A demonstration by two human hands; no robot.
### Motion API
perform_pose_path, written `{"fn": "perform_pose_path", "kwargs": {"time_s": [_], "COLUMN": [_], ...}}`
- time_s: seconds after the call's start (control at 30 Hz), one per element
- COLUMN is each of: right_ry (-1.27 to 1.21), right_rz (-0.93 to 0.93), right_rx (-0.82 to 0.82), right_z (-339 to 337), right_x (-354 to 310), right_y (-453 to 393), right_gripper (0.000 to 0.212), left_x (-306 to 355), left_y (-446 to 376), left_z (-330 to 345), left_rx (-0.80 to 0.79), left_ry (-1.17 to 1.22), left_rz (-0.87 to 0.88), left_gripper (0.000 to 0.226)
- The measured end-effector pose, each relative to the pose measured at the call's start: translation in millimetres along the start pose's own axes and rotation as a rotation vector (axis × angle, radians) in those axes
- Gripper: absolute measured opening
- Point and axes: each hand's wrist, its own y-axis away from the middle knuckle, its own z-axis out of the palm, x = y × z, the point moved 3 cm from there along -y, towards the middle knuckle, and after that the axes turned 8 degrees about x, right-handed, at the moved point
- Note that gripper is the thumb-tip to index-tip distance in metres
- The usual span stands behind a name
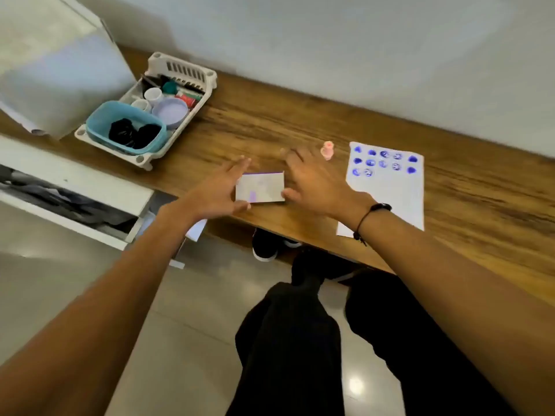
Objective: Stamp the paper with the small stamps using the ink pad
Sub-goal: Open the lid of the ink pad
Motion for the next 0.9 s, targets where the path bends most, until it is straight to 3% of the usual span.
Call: {"fn": "perform_pose_path", "kwargs": {"time_s": [0.17, 0.4, 0.6, 0.73, 0.9], "right_ry": [0.144, 0.154, 0.009, -0.153, -0.684], "right_rz": [-0.118, -0.201, -0.169, 0.020, 0.453], "right_rx": [-0.182, -0.132, -0.201, -0.287, -0.380], "right_z": [41.4, 57.6, 40.9, 19.5, 16.7], "right_x": [-2.1, 7.6, 14.1, 27.9, 42.1], "right_y": [-24.6, -31.8, -46.9, -56.5, -68.2], "right_gripper": [0.074, 0.062, 0.053, 0.043, 0.032], "left_x": [-23.5, -29.6, -33.6, -34.3, -34.2], "left_y": [-9.5, -14.8, -13.9, -10.4, -10.4], "left_z": [12.4, 21.0, 20.0, 18.5, 20.0], "left_rx": [-0.014, 0.094, 0.106, 0.124, 0.128], "left_ry": [-0.047, -0.054, -0.002, 0.083, 0.111], "left_rz": [-0.014, 0.071, 0.083, 0.069, 0.062], "left_gripper": [0.096, 0.093, 0.103, 0.106, 0.107]}}
